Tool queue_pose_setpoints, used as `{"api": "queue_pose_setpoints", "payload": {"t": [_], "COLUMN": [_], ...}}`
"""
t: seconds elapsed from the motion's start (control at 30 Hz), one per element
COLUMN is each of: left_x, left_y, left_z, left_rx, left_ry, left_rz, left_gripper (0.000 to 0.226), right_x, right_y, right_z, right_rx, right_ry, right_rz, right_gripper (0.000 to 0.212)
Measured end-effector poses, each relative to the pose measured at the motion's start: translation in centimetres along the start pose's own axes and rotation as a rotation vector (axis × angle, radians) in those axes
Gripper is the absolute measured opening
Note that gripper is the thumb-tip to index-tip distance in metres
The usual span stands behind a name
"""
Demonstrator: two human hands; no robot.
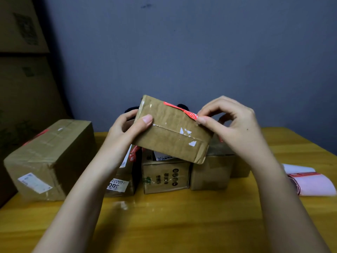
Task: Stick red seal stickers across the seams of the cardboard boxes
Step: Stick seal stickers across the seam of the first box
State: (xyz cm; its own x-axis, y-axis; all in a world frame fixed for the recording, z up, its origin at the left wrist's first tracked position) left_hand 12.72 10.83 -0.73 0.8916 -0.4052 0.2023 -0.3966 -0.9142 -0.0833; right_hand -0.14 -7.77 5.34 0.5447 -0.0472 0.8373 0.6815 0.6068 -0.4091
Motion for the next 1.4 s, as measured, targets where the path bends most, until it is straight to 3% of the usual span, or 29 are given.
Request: {"api": "queue_pose_setpoints", "payload": {"t": [0.17, 0.27, 0.5, 0.6, 0.77, 0.93, 1.03, 1.17, 1.23, 1.4], "left_x": [-0.3, -0.3, 0.2, 0.1, 0.4, 0.2, 0.3, 0.3, 0.4, 0.9], "left_y": [0.1, 0.1, 0.0, 0.1, -0.2, -0.1, -0.2, -0.2, -0.3, -0.6], "left_z": [-0.1, 0.1, 0.2, 0.1, 0.3, 0.4, 0.3, 0.5, 0.7, 0.6], "left_rx": [-0.104, -0.103, -0.145, -0.126, -0.133, -0.096, -0.124, -0.140, -0.141, -0.156], "left_ry": [-0.031, -0.047, -0.048, -0.031, -0.032, -0.027, -0.023, -0.023, -0.032, -0.029], "left_rz": [-0.037, -0.026, -0.058, -0.039, -0.053, -0.022, -0.037, -0.036, -0.041, -0.117], "left_gripper": [0.064, 0.059, 0.028, 0.039, 0.036, 0.051, 0.043, 0.048, 0.046, 0.007], "right_x": [-0.3, -0.4, -0.2, -0.4, -1.1, -1.5, -1.3, -0.7, -0.6, -0.4], "right_y": [-0.3, -0.3, -0.1, 0.0, 0.2, -0.3, -0.6, -0.9, -0.6, -0.2], "right_z": [-0.6, 0.0, 1.4, 1.8, 3.5, 4.3, 3.6, 1.4, 0.7, 0.7], "right_rx": [0.152, 0.051, -0.077, -0.187, -0.483, -0.547, -0.455, -0.148, -0.080, -0.072], "right_ry": [0.095, 0.028, -0.160, -0.198, -0.350, -0.416, -0.349, -0.118, -0.050, -0.036], "right_rz": [-0.063, -0.075, -0.131, -0.155, -0.204, -0.251, -0.261, -0.211, -0.168, -0.170], "right_gripper": [0.008, 0.017, 0.002, 0.008, 0.020, 0.019, 0.016, 0.011, 0.017, 0.024]}}
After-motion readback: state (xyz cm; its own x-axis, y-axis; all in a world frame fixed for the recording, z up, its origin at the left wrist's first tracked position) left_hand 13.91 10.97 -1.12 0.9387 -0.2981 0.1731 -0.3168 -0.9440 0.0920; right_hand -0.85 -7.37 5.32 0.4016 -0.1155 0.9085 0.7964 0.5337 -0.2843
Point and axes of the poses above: each hand's wrist, its own x-axis towards the middle knuckle, its own y-axis out of the palm, z = x × y, the point moved 9 cm from there along x, towards the middle knuckle, and after that the axes turned 5 degrees about -y, right-handed, at the moved point
